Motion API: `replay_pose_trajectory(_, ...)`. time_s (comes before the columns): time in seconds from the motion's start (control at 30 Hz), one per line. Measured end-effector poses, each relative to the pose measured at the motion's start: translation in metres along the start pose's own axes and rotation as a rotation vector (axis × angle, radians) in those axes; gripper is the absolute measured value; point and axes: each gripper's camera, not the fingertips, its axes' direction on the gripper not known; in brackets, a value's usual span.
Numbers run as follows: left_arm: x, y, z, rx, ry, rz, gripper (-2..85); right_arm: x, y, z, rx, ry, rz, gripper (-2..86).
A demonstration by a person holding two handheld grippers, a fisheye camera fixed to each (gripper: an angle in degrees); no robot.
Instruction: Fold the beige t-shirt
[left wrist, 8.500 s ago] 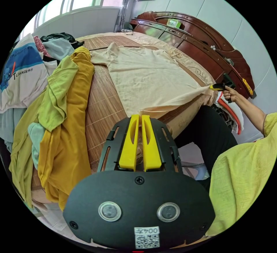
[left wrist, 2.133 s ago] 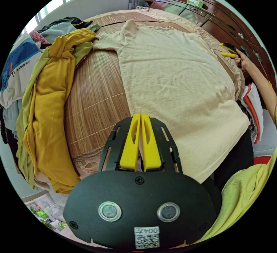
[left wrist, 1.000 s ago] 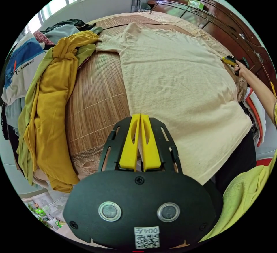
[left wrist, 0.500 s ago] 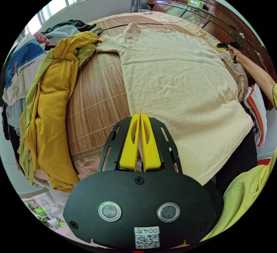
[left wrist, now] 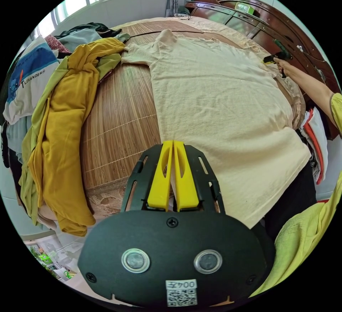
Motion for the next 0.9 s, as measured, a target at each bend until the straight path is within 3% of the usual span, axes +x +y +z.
replay_pose_trajectory(0.17, -0.008, -0.002, 0.005, 0.001, -0.003, 0.001, 0.3, 0.077, 0.039, 0.0, 0.09, -0.332, 0.254, 4.6)
replay_pose_trajectory(0.27, -0.014, -0.003, 0.008, 0.005, 0.002, -0.002, 0.3, 0.098, 0.07, -0.009, 0.15, -0.426, 0.276, 4.4)
replay_pose_trajectory(0.4, -0.023, -0.005, 0.013, 0.013, 0.003, -0.004, 0.3, 0.099, 0.103, -0.007, 0.152, -0.422, 0.22, 4.9)
replay_pose_trajectory(0.5, -0.029, -0.007, 0.016, 0.013, 0.002, -0.006, 0.3, 0.081, 0.122, 0.018, 0.029, -0.427, 0.119, 6.4)
replay_pose_trajectory(0.57, -0.031, -0.009, 0.018, 0.01, -0.004, -0.004, 0.3, 0.074, 0.137, 0.041, -0.079, -0.32, 0.122, 5.8)
replay_pose_trajectory(0.7, -0.033, -0.016, 0.024, -0.005, -0.039, 0.027, 0.3, 0.071, 0.176, 0.003, 0.123, -0.369, 0.145, 4.4)
replay_pose_trajectory(0.9, -0.043, -0.025, 0.032, -0.018, -0.069, 0.067, 0.3, -0.009, 0.268, -0.04, 0.223, -0.461, -0.065, 1.1)
